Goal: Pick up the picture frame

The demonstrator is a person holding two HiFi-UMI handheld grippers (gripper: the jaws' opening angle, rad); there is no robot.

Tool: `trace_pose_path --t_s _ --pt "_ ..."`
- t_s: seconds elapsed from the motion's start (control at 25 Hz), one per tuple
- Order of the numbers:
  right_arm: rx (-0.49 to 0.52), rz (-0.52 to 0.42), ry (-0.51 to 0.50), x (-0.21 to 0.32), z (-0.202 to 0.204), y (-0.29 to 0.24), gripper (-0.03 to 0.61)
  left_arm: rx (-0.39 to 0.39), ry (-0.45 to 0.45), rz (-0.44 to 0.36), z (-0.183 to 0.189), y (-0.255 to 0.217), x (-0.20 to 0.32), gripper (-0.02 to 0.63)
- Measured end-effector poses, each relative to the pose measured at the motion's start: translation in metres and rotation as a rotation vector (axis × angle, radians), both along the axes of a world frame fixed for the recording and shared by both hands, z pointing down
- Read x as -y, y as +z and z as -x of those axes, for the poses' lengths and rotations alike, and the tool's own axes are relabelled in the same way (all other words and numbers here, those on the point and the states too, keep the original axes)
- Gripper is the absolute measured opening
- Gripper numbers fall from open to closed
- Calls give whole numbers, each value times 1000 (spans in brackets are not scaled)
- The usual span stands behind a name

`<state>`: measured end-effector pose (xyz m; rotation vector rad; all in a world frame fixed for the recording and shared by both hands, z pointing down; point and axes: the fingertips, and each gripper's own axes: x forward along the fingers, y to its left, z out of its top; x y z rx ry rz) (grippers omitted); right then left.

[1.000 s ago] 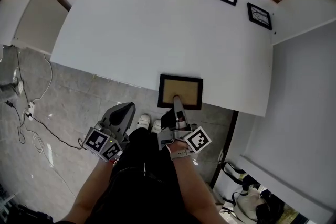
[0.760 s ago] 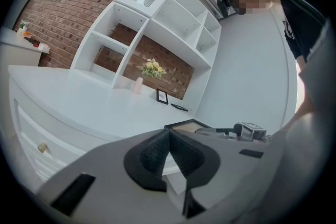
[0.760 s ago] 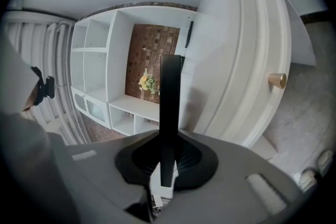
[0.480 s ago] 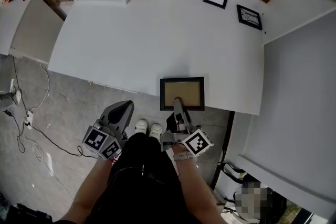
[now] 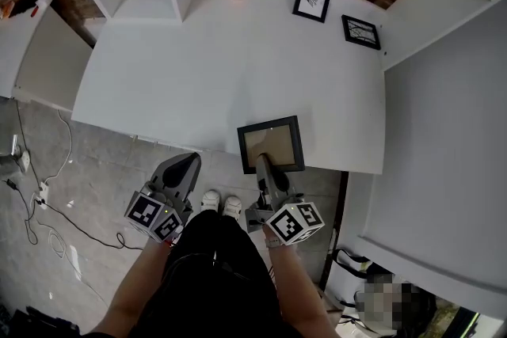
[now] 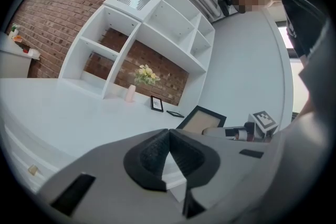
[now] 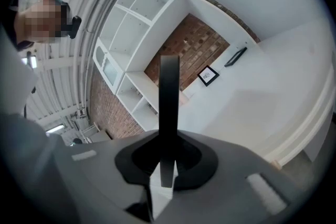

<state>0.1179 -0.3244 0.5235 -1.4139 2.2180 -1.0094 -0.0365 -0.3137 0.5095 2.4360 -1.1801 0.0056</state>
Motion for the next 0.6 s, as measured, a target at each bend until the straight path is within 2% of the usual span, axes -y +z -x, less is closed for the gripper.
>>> trace_pose_path --t_s 0.6 --pt "-255 -147 -12 -3 -8 -47 37 -22 -13 -88 -1 -36 16 6"
